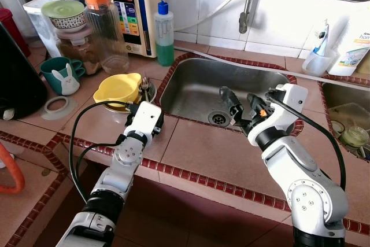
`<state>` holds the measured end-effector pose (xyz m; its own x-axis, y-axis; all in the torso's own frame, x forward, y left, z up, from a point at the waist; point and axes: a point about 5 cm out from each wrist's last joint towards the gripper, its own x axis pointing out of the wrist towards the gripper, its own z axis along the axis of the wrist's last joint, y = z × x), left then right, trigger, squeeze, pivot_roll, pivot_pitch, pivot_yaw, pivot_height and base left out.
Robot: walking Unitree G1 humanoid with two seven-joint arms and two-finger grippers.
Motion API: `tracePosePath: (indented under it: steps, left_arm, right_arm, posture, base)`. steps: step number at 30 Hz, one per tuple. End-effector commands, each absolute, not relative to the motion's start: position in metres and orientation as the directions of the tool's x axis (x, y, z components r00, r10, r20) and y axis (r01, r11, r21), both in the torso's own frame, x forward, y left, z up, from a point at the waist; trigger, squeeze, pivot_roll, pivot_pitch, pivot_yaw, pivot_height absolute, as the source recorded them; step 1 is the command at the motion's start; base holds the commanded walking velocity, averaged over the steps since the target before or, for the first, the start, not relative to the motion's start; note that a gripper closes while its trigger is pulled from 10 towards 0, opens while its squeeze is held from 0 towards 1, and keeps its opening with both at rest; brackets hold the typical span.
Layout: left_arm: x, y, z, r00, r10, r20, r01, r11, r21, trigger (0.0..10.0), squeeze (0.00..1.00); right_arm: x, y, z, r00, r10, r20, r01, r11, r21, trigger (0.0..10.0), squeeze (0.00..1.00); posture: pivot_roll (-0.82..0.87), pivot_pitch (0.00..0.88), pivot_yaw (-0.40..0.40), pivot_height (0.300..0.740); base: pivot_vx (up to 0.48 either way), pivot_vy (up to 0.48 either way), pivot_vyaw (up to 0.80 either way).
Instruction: Kitchen organization
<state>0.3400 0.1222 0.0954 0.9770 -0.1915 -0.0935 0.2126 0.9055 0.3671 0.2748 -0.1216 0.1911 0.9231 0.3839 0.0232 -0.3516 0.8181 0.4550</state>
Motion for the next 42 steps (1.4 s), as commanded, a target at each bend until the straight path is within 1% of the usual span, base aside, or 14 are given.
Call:
tracePosePath:
  steps: [1,2,4,13,15,16,17,18,24,25,26,28,29,42]
  left_arm:
    - [0.342,0.122,0.098,0.974,-0.207,-0.096,0.228,0.895,0.384,10.0,0.00]
    - [0.343,0.122,0.099,0.974,-0.206,-0.090,0.225,0.898,0.379,10.0,0.00]
    - [0.344,0.122,0.101,0.977,-0.200,-0.080,0.215,0.903,0.372,10.0,0.00]
    - [0.345,0.124,0.106,0.981,-0.185,-0.050,0.191,0.913,0.362,10.0,0.00]
    - [0.345,0.124,0.107,0.981,-0.188,-0.047,0.192,0.913,0.360,10.0,0.00]
    - [0.345,0.124,0.107,0.981,-0.188,-0.047,0.192,0.913,0.360,10.0,0.00]
    - [0.345,0.124,0.107,0.981,-0.190,-0.047,0.194,0.913,0.360,10.0,0.00]
    - [0.346,0.124,0.107,0.980,-0.192,-0.050,0.196,0.911,0.363,10.0,0.00]
    - [0.346,0.123,0.107,0.978,-0.201,-0.052,0.206,0.911,0.357,10.0,0.00]
    - [0.347,0.123,0.107,0.978,-0.202,-0.053,0.207,0.911,0.356,8.9,0.00]
    - [0.347,0.123,0.107,0.977,-0.204,-0.055,0.210,0.912,0.352,4.0,0.00]
    - [0.347,0.123,0.107,0.977,-0.205,-0.057,0.212,0.912,0.351,4.0,0.00]
    - [0.347,0.123,0.106,0.976,-0.208,-0.059,0.215,0.915,0.341,0.0,0.00]
    - [0.346,0.123,0.107,0.975,-0.215,-0.060,0.223,0.917,0.331,0.0,0.00]
  right_arm:
    - [0.272,-0.117,0.198,0.904,0.425,0.045,-0.398,0.797,0.454,10.0,0.00]
    - [0.267,-0.112,0.196,0.867,0.498,0.027,-0.460,0.777,0.430,10.0,0.00]
    - [0.263,-0.109,0.194,0.845,0.535,0.008,-0.493,0.771,0.404,10.0,0.00]
    - [0.260,-0.107,0.192,0.834,0.552,-0.006,-0.507,0.770,0.387,10.0,0.00]
    - [0.257,-0.107,0.182,0.808,0.582,-0.092,-0.522,0.779,0.348,10.0,0.00]
    - [0.257,-0.107,0.182,0.808,0.582,-0.092,-0.522,0.779,0.348,10.0,0.00]
    - [0.255,-0.107,0.178,0.794,0.595,-0.126,-0.529,0.778,0.339,10.0,0.00]
    - [0.252,-0.109,0.169,0.770,0.610,-0.188,-0.541,0.779,0.316,10.0,0.00]
    - [0.248,-0.110,0.165,0.736,0.637,-0.228,-0.565,0.764,0.311,10.0,0.00]
    - [0.248,-0.110,0.165,0.735,0.637,-0.231,-0.565,0.765,0.309,10.0,0.00]
    - [0.247,-0.110,0.164,0.734,0.637,-0.234,-0.566,0.765,0.306,10.0,0.00]
    - [0.247,-0.110,0.164,0.734,0.638,-0.235,-0.567,0.765,0.305,10.0,0.00]
    - [0.247,-0.109,0.164,0.729,0.641,-0.239,-0.571,0.763,0.305,10.0,0.00]
    - [0.246,-0.108,0.163,0.722,0.646,-0.249,-0.576,0.760,0.300,10.0,0.00]
  posture:
    - [0.09,0.000,0.014,0.740]
    - [0.09,0.000,0.013,0.740]
    - [0.09,0.000,0.012,0.740]
    - [0.09,0.000,0.013,0.740]
    - [0.09,0.000,0.014,0.740]
    - [0.09,0.000,0.014,0.740]
    - [0.09,0.000,0.014,0.740]
    - [0.09,0.000,0.013,0.740]
    - [0.09,0.000,0.011,0.740]
    - [0.09,0.000,0.011,0.740]
    - [0.09,0.000,0.012,0.740]
    - [0.09,0.000,0.011,0.740]
    - [0.09,0.000,0.012,0.740]
    - [0.09,0.000,0.010,0.740]
  base:
    - [0.000,0.000,0.00]
    - [0.000,0.000,0.00]
    - [0.000,0.000,0.00]
    - [0.000,0.000,0.00]
    - [0.000,0.000,0.00]
    - [0.000,0.000,0.00]
    - [0.000,0.000,0.00]
    - [0.000,0.000,0.00]
    - [0.000,0.000,0.00]
    - [0.000,0.000,0.00]
    - [0.000,0.000,0.00]
    - [0.000,0.000,0.00]
    - [0.000,0.000,0.00]
    - [0.000,0.000,0.00]
